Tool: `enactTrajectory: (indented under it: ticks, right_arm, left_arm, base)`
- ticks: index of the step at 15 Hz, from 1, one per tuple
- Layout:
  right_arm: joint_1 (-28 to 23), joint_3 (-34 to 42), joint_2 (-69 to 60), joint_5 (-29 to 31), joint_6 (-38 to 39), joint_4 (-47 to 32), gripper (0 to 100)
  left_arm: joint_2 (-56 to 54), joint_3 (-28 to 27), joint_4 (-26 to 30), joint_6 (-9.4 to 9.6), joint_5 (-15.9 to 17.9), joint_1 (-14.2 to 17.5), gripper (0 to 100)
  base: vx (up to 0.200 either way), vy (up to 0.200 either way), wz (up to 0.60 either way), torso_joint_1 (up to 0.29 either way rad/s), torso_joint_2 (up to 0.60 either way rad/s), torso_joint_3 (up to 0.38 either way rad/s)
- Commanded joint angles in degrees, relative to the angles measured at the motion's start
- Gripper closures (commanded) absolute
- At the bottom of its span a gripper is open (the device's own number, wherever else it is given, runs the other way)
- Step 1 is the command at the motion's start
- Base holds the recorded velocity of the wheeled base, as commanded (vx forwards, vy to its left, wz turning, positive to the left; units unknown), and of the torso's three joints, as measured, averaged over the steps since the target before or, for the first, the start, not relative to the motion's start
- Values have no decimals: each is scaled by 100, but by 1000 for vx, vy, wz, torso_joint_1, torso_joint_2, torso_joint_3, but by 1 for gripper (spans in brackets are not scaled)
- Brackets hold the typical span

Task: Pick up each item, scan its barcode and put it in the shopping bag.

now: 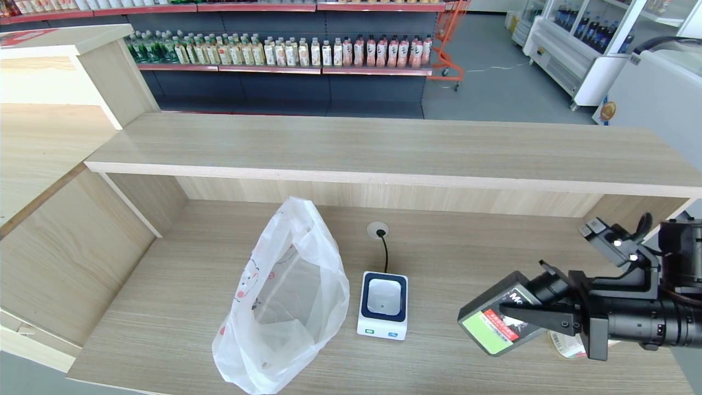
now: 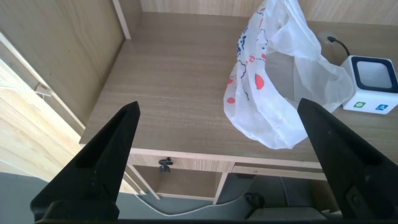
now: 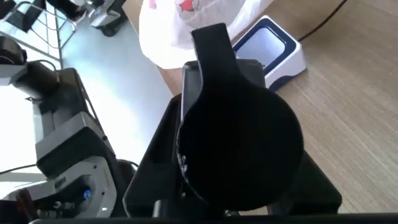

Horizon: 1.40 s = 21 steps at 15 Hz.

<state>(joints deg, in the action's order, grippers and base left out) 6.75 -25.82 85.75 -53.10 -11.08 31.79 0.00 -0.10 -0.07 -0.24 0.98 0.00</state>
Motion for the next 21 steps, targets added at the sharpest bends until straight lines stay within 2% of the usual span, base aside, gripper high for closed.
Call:
enactTrajectory:
  ticks: [1, 6, 12, 14, 17, 21]
  right_arm:
    - [10, -310, 1128, 248, 467, 222, 100]
    - [687, -1206, 2077, 722, 1337, 240, 100]
    - [1170, -1839, 2868, 1162, 1372, 363, 100]
    - [1337, -1971, 3009, 1294, 1609, 538, 100]
    - [1759, -2340, 3317, 1812, 2268, 960, 100]
    - [1961, -2463, 3660, 2216, 2224, 1136, 100]
  left_arm:
    - [0, 1, -1, -2, -1, 9, 0]
    - [0, 1, -1, -2, -1, 0, 0]
    - [0, 1, -1, -2, -1, 0, 0]
    - [0, 1, -1, -2, 8, 0, 0]
    - [0, 1, -1, -2, -1, 0, 0]
    - [0, 1, -1, -2, -1, 0, 0]
  base:
    - [0, 0, 0, 0, 0, 0]
    - [0, 0, 0, 0, 0, 0]
    - [0, 0, 0, 0, 0, 0]
    - [0, 0, 0, 0, 0, 0]
    - [0, 0, 0, 0, 0, 0]
    - [0, 0, 0, 0, 0, 0]
